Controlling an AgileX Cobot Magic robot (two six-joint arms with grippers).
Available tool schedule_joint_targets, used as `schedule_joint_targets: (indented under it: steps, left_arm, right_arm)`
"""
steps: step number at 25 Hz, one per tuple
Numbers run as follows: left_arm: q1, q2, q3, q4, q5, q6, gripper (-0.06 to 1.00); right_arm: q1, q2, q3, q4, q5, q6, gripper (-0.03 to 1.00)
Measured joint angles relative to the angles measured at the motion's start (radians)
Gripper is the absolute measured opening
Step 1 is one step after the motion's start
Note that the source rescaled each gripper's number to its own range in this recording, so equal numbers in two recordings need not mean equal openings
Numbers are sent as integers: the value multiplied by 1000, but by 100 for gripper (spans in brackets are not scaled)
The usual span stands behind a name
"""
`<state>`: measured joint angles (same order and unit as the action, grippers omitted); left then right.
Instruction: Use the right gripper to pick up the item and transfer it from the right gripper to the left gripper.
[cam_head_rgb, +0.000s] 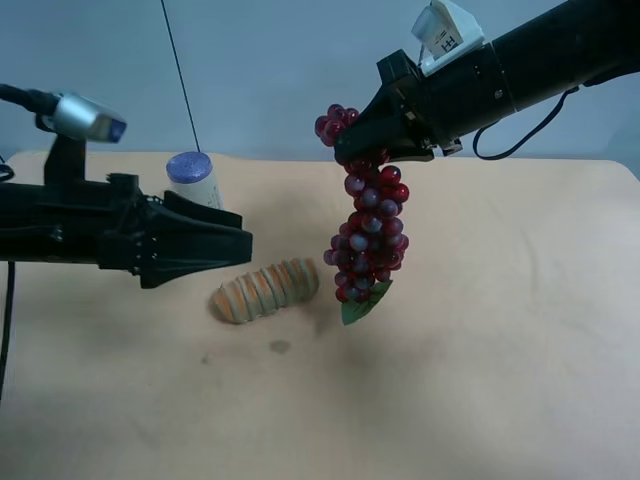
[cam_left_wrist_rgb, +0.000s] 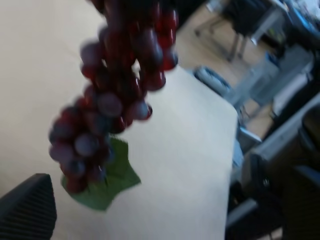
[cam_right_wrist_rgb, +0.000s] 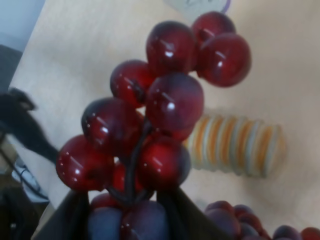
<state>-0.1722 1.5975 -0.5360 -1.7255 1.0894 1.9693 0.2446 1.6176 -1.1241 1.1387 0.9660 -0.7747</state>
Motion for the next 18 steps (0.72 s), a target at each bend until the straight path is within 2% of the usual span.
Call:
schedule_joint_targets:
  steps: [8, 18]
  left_arm:
    - [-8, 191, -77, -8, 96, 18, 97]
    - [-8, 209, -140, -9, 112, 34, 97]
  right_arm:
    - [0, 0, 0, 22, 1, 0, 4]
    - [0, 0, 0, 53, 0, 0, 4]
